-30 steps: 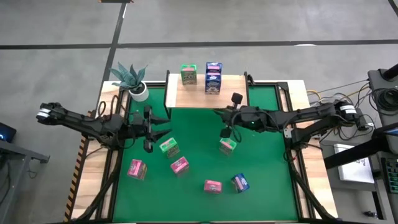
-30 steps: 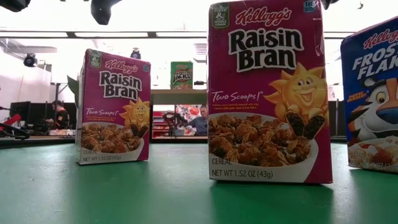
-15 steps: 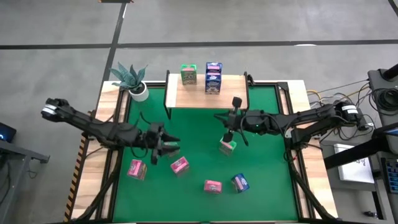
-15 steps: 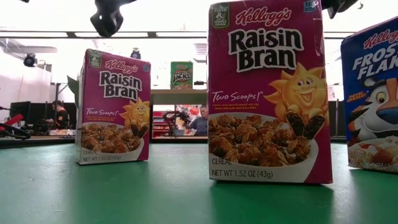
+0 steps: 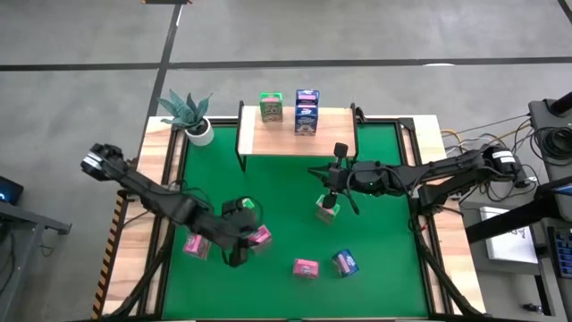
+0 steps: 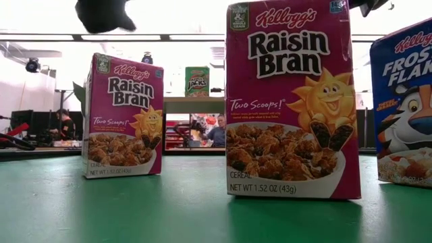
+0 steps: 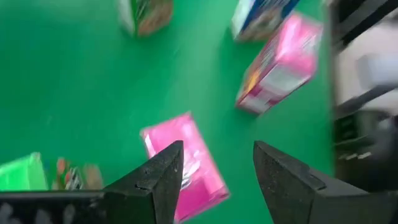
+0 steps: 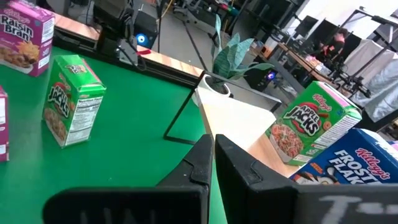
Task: Stack cereal on shelf
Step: Put the middle pink cereal box on the shelf
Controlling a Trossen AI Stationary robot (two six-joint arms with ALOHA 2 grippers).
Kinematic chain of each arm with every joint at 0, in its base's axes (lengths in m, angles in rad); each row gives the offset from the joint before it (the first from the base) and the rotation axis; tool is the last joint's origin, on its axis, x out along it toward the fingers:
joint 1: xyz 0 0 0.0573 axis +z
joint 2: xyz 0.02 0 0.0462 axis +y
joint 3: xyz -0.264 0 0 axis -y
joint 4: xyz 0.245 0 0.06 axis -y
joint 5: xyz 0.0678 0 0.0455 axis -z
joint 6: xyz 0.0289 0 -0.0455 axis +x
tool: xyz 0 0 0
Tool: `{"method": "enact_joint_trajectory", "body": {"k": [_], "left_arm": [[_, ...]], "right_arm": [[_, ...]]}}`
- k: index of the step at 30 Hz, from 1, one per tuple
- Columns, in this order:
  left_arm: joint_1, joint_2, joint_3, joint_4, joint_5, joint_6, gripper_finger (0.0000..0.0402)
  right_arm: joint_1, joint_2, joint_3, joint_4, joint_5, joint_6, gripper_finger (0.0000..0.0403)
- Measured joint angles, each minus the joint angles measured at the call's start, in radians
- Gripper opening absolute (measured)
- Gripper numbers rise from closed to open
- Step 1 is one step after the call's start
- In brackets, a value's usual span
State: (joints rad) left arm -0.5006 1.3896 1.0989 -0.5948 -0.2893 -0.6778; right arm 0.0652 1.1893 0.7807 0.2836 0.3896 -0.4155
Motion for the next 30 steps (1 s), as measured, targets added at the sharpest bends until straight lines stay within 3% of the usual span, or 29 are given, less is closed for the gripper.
{"method": "enact_joint_trajectory", "body": {"k": [11,16,24,30], "left_arm": [[-0.003,0.210,0.206,-0.257,-0.027,-0.034,0.0264],[-0.002,0.270,0.229,-0.338,-0.042,-0.108,0.0288],[-0.002,0.281,0.192,-0.331,-0.041,-0.169,0.0288],[-0.002,0.281,0.183,-0.326,-0.041,-0.163,0.0248]], "right_arm": [[0.068,-0.032,0.000,-0.041,0.000,0.000,0.0009],[0.092,-0.043,0.000,-0.055,0.003,0.008,0.0009],[0.101,-0.043,0.000,-0.070,0.003,0.029,0.0009],[0.101,-0.043,0.000,-0.070,0.003,0.031,0.0009]]}}
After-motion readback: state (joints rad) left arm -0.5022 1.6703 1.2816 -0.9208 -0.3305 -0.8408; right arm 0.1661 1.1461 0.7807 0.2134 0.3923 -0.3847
